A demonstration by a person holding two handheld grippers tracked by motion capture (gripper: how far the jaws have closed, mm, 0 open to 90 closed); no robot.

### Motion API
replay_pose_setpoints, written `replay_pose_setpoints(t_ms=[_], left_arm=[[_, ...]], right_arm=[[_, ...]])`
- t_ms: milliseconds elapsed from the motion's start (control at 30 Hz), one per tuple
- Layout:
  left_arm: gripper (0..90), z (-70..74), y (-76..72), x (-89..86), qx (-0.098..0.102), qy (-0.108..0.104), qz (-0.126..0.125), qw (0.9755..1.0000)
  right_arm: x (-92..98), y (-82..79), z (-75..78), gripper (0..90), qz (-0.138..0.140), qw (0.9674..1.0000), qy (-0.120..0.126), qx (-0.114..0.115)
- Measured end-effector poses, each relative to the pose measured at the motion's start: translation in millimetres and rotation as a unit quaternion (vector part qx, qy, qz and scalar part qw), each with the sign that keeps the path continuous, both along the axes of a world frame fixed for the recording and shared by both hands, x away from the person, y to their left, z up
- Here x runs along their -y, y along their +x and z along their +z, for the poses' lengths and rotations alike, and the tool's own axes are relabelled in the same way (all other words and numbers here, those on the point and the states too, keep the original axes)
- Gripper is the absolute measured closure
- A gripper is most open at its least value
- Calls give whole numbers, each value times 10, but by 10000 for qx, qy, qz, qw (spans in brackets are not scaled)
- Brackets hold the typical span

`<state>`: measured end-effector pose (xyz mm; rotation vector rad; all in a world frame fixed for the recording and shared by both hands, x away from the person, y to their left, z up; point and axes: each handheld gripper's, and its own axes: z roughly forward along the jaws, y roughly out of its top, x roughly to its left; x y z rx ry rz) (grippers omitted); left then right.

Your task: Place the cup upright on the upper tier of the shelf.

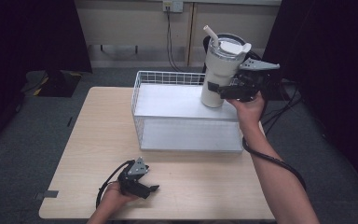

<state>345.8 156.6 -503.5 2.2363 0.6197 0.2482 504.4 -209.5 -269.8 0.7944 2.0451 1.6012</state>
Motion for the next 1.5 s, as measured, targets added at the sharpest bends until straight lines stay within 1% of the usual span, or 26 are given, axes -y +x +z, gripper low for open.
replay_pose_setpoints(t_ms=[67,267,433,967,1300,1500], left_arm=[[141,0,0,0,0,1,0,10000],[141,0,0,0,0,2,-1,10000],[141,0,0,0,0,3,-2,10000],[141,0,0,0,1,1,-1,10000],[141,0,0,0,1,3,-3,10000],[141,0,0,0,1,1,0,10000]], right_arm=[[-1,10,-7,100,-36,10000,22,3],[-11,36,17,99,-30,10000,51,9],[-45,60,25,99,-65,10000,-49,49],[-94,106,-2,99,-83,9999,-62,18],[-114,118,-46,98,-104,9999,-89,-10],[-112,127,-61,98,-97,9999,-97,-61]])
